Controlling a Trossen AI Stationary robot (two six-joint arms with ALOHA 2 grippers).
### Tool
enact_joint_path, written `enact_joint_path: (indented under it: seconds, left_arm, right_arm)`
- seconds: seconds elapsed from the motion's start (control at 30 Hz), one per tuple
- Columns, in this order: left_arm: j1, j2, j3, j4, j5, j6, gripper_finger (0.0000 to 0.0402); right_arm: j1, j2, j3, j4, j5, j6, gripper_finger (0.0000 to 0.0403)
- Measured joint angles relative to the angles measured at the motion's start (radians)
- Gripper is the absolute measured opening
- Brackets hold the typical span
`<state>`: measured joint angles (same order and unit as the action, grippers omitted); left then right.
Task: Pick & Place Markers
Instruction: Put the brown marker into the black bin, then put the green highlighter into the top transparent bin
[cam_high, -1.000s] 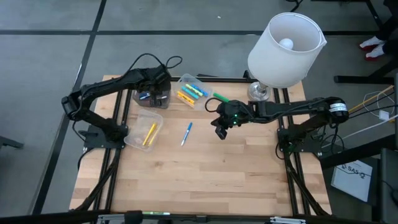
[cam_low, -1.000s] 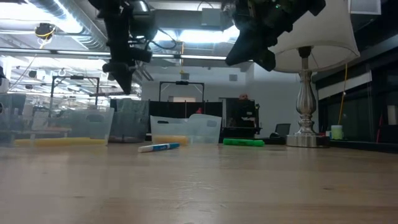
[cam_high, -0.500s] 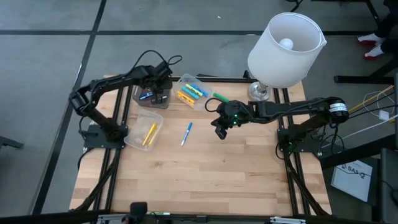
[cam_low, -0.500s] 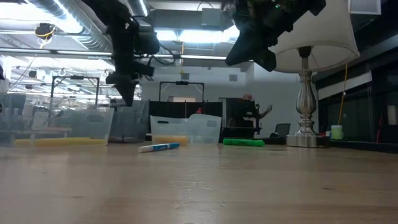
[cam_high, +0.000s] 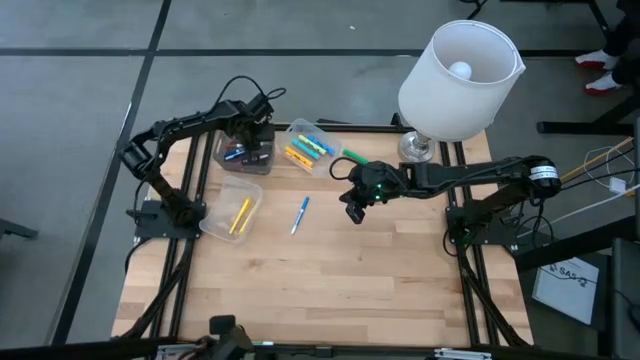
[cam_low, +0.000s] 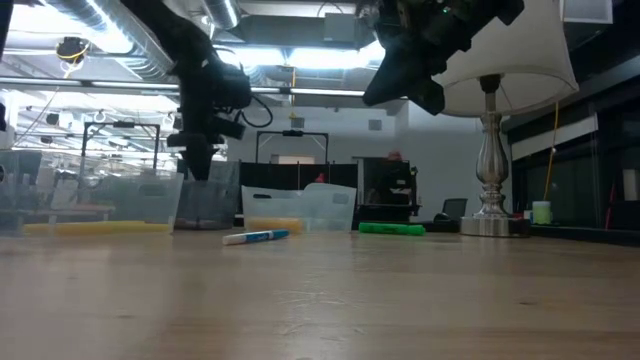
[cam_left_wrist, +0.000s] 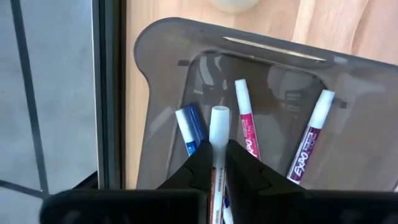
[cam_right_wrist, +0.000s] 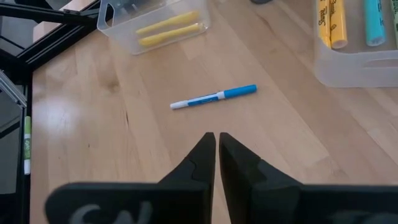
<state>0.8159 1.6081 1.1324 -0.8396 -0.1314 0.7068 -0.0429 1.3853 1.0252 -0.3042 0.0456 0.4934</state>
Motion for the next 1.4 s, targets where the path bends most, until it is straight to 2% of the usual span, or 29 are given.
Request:
enact_joint_path:
  seconds: [0.17,0.47,0.8,1.07,1.23,1.4]
  left_arm:
    - [0.019,0.000,0.000,0.000,0.032,0.003,0.0028]
    - [0.016,0.000,0.000,-0.001,-0.055,-0.014,0.0074]
    - [0.015,-0.009,0.025,-0.044,-0.047,-0.077,0.0122]
    - [0.001,-0.069,0.109,-0.055,0.017,-0.228,0.0127]
    - [-0.034,-0.159,0.114,-0.051,0.047,-0.308,0.0127]
    - [-0.078,-0.254,0.114,-0.051,0.075,-0.480,0.0127]
  right_arm:
    - [0.000,0.000,0.000,0.000,0.026,0.000,0.0023]
    - [0.000,0.000,0.000,0.000,0.026,-0.004,0.0023]
    - [0.000,0.000,0.000,-0.001,0.026,-0.004,0.0023]
    - [0.000,0.000,0.000,-0.003,0.026,-0.030,0.0023]
    - [0.000,0.000,0.000,-0.002,0.025,-0.029,0.0023]
    - [0.000,0.000,0.000,-0.001,0.023,0.006,0.0023]
